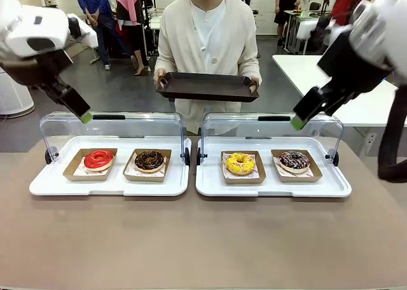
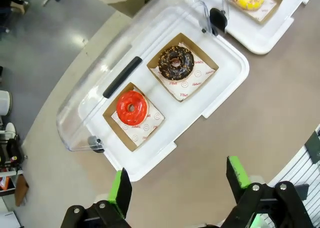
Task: Provide the desired donut to the person.
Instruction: Pick up and lift the Paper togo box containing the Donut pointed at by the person.
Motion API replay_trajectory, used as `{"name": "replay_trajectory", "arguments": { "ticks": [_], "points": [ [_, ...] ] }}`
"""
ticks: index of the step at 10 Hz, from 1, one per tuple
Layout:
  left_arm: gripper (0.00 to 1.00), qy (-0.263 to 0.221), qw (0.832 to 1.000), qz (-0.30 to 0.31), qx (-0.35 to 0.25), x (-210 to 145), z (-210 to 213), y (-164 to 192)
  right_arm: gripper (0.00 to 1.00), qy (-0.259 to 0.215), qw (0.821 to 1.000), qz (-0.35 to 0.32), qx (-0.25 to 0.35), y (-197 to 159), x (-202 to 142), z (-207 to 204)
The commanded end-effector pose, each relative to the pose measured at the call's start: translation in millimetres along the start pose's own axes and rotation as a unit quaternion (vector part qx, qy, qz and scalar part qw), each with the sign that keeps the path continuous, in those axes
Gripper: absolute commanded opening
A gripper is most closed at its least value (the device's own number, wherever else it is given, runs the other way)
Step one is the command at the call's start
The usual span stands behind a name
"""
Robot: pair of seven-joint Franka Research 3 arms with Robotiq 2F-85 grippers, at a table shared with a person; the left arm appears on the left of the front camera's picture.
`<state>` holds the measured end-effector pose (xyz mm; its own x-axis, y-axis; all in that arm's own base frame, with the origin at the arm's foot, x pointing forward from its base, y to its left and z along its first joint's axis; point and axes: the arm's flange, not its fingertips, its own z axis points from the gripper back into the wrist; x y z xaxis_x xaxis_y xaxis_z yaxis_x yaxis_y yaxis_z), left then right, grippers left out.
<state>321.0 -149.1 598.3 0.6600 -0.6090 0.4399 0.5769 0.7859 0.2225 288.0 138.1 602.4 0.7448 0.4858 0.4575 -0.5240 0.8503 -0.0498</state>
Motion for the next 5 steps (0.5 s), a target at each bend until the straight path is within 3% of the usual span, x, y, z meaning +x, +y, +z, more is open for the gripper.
{"name": "replay_trajectory", "arguments": {
  "ticks": [1,5],
  "points": [
    [1.00,0.005,1.000,-0.003,-0.002,-5.3,-14.9,-2.3,1.00,0.006,1.000,0.001,0.006,-0.5,-1.2,-20.0],
    [1.00,0.005,1.000,-0.003,-0.002,-5.3,-14.9,-2.3,1.00,0.006,1.000,0.001,0.006,-0.5,-1.2,-20.0]
  ]
}}
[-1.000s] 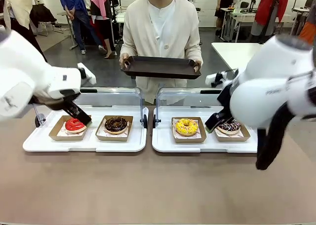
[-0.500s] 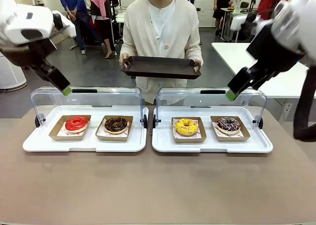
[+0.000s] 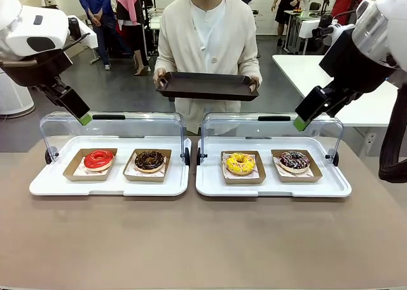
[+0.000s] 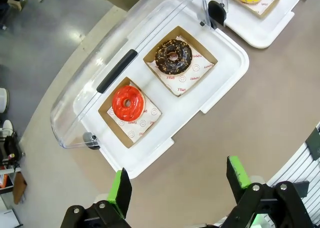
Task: Provide the desired donut to the person.
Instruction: Pick up and lift the Paper togo box containing the Donut pointed at by the person.
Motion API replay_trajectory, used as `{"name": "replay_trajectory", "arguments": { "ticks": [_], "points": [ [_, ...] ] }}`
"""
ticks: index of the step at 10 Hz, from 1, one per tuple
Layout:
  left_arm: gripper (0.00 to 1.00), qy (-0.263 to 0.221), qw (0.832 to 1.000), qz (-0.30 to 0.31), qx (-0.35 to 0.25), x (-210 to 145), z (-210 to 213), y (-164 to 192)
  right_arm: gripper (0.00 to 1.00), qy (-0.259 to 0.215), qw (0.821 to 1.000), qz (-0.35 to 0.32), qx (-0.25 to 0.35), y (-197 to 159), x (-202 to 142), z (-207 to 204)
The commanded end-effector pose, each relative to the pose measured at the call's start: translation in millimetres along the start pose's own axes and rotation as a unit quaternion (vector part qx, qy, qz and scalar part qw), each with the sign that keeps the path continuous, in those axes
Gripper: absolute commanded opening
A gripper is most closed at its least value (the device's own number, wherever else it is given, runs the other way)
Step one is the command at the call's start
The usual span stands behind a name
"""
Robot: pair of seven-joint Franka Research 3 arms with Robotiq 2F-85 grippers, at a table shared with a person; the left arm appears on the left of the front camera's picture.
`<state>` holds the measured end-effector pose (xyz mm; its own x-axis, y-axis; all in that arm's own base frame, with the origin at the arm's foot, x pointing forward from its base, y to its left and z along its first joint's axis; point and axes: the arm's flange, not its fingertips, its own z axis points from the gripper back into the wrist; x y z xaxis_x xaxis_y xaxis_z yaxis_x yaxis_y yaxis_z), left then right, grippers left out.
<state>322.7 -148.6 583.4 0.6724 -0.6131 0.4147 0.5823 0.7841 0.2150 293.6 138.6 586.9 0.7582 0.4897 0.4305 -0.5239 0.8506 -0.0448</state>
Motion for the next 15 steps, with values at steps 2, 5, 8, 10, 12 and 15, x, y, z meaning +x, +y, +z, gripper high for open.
{"name": "replay_trajectory", "arguments": {
  "ticks": [2,5,8,10,12,15],
  "points": [
    [1.00,0.013,0.988,-0.095,-0.118,-7,-8,40,1.00,0.000,1.000,0.000,0.000,0,0,0],
    [1.00,-0.048,0.935,-0.178,-0.302,-38,-26,124,1.00,-0.013,0.973,0.009,0.231,-134,-28,-12],
    [1.00,-0.121,0.891,-0.255,-0.357,-80,-21,189,1.00,-0.068,0.929,0.089,0.353,-248,-93,-21],
    [1.00,-0.186,0.871,-0.320,-0.322,-120,-12,215,1.00,-0.148,0.916,0.098,0.360,-289,-140,-16],
    [1.00,-0.273,0.851,-0.334,-0.299,-156,-13,236,1.00,-0.238,0.897,0.095,0.361,-312,-178,0],
    [1.00,-0.369,0.836,-0.303,-0.271,-193,-23,251,1.00,-0.298,0.881,0.070,0.361,-326,-205,9]
  ]
}}
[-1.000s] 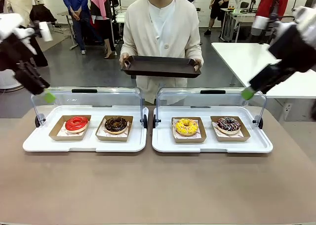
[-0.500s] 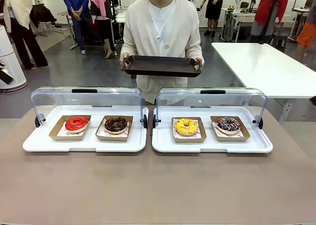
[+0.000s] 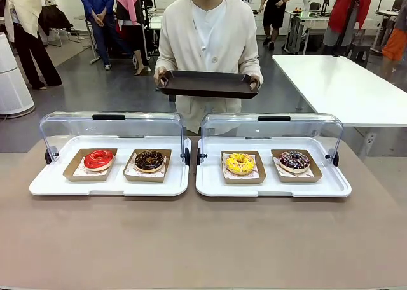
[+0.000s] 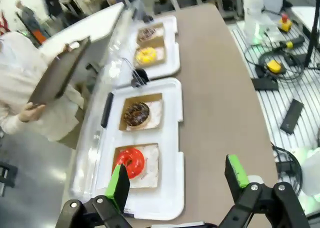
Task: Provide the desired donut to the person.
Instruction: Pick up and lift the Paper togo box containing the Donut pointed at by the person.
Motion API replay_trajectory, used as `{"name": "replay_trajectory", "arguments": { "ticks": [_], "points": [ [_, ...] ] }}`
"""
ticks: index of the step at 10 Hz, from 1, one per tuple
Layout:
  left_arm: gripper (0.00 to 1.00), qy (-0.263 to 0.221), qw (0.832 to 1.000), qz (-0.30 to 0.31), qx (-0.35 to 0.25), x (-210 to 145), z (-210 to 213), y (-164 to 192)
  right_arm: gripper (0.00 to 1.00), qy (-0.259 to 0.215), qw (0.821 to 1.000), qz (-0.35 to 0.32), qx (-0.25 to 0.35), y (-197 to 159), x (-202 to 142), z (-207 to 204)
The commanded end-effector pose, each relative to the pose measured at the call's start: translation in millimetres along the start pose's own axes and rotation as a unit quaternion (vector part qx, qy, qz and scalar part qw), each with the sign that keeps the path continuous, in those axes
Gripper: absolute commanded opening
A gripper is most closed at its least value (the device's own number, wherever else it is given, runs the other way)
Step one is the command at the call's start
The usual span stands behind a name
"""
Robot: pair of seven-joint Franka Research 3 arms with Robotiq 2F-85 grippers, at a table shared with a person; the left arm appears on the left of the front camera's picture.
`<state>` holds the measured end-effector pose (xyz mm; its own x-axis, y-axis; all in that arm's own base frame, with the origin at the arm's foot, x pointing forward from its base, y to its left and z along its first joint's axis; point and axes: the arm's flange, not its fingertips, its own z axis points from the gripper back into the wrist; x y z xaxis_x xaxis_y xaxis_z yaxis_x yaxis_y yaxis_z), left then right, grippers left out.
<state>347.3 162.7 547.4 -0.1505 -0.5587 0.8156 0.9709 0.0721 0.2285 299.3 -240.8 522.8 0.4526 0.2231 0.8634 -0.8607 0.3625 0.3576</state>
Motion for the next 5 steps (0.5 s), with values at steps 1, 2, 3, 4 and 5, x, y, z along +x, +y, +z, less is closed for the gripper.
{"name": "replay_trajectory", "arguments": {
  "ticks": [1,2,3,4,5],
  "points": [
    [1.00,-0.043,0.999,0.025,0.004,-19,1,0,1.00,-0.024,1.000,0.007,0.011,-6,-3,2],
    [1.00,-0.053,0.997,0.048,0.004,-23,4,0,1.00,-0.035,0.999,0.009,0.011,-6,-5,4],
    [1.00,-0.065,0.995,0.076,0.000,-27,6,0,1.00,-0.039,0.999,0.013,0.011,-6,-7,7],
    [1.00,-0.098,0.986,0.131,-0.023,-39,12,8,1.00,-0.040,0.999,0.024,0.012,-8,-13,7],
    [1.00,-0.099,0.986,0.133,-0.024,-40,12,8,1.00,-0.039,0.999,0.025,0.013,-9,-13,7]
  ]
}}
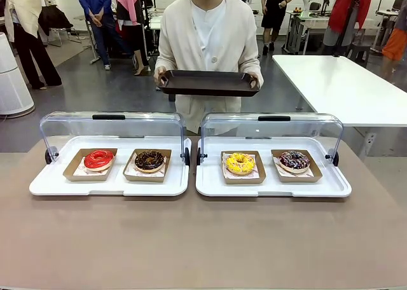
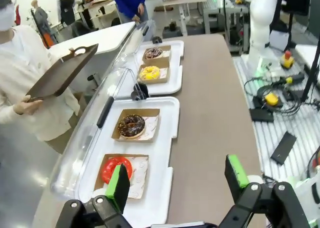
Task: Provide the desired donut to the person.
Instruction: Pick up and lift the Paper togo box containing the Donut pointed at by the person.
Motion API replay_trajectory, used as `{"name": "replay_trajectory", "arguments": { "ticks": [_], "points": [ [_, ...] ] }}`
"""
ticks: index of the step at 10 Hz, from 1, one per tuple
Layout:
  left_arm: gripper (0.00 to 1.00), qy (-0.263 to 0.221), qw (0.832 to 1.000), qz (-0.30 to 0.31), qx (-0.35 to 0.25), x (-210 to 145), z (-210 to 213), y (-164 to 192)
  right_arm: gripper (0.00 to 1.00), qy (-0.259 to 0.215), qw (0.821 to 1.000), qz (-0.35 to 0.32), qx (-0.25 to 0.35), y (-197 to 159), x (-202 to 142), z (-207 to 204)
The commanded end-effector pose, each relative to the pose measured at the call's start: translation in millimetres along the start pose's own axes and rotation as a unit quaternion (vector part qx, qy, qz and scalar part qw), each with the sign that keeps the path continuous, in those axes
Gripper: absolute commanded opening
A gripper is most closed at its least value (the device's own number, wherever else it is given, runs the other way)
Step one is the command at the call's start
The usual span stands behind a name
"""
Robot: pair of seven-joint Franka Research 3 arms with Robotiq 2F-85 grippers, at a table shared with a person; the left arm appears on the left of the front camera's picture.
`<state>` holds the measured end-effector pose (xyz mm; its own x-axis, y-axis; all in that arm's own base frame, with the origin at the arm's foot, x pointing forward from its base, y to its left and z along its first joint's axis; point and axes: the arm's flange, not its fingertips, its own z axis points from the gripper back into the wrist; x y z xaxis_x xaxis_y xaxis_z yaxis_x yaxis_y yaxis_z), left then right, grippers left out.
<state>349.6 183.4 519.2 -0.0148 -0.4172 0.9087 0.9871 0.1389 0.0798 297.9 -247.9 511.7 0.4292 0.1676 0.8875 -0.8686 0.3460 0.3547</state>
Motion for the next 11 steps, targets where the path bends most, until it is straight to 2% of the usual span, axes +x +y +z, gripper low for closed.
{"name": "replay_trajectory", "arguments": {
  "ticks": [1,5,7,8,11],
  "points": [
    [1.00,-0.028,0.998,0.057,-0.016,-2,12,12,1.00,-0.005,1.000,0.020,0.005,-3,-2,4],
    [1.00,-0.025,0.996,0.084,-0.010,6,9,14,1.00,0.027,0.999,0.022,0.001,2,-1,-5],
    [1.00,0.001,0.995,0.097,0.014,14,2,14,1.00,0.008,1.000,0.009,0.000,-1,-3,-1],
    [1.00,-0.017,0.997,0.079,-0.017,0,8,13,1.00,0.008,1.000,0.009,0.000,-1,-3,-1],
    [1.00,-0.017,0.997,0.079,-0.017,0,8,13,1.00,0.008,1.000,0.009,0.000,-1,-3,-1]
  ]
}}
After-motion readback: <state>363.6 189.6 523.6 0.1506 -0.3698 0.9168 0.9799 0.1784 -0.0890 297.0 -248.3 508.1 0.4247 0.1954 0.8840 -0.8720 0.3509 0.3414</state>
